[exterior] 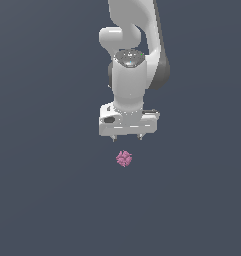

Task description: Pick up the object and move it to a goal position.

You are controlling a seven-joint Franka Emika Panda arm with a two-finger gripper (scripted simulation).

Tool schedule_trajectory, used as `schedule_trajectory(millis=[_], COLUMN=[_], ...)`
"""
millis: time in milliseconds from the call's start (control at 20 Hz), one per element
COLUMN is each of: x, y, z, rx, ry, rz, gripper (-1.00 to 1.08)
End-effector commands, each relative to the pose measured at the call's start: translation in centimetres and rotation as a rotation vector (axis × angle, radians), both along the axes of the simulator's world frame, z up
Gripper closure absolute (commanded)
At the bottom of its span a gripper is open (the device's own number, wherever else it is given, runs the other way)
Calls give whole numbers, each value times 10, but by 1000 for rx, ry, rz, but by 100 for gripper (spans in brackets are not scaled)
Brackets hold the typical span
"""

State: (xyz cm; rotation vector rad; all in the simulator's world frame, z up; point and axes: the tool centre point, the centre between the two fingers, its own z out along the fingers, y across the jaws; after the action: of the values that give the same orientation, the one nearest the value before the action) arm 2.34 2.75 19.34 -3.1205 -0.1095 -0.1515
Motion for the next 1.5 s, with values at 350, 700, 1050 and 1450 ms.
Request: schedule_trajectory(millis=[350, 700, 1050, 1450], x=[3, 6, 8, 9], y=[-2, -4, -6, -7], z=[-23, -45, -67, -88], rx=[-28, -47, -58, -63], ry=[21, 40, 58, 73], rz=[215, 413, 610, 805], gripper=[-92, -92, -92, -92])
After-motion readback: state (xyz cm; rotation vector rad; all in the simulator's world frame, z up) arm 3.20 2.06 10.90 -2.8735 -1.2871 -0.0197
